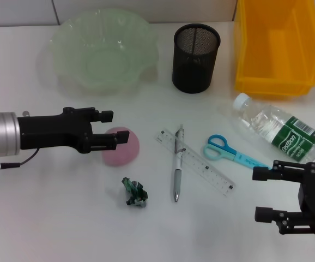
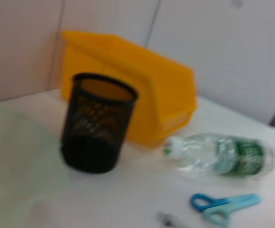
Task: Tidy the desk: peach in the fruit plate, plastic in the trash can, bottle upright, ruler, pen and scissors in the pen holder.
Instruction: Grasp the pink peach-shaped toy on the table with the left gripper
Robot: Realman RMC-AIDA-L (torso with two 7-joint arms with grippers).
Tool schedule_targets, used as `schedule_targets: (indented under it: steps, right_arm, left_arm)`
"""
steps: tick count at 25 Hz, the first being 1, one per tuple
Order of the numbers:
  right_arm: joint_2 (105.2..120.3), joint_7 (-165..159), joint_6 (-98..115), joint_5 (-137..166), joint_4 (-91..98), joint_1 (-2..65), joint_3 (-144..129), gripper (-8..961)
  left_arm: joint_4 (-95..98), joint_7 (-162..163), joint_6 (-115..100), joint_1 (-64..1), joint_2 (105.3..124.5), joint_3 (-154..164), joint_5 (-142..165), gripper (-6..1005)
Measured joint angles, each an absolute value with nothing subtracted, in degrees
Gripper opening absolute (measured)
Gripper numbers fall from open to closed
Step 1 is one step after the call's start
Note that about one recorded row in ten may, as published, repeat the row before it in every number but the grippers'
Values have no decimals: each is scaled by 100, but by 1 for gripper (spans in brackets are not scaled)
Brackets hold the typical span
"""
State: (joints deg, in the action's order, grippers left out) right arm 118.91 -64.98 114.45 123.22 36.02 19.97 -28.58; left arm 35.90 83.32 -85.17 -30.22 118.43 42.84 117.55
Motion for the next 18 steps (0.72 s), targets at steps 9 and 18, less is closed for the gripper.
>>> schedule_targets:
  steps: [9,18]
  right_arm:
    - [11891,-6439,11433,12321,3570,1968,-2852,762]
    - [11891,-6435,11375,12317,3562,1962,-2856,762]
  left_arm:
    - [3421,8337,-7549,-3038,11870,4951,11757,753]
    - [3368,8283,-7446,-3046,11866,4986,11730,420]
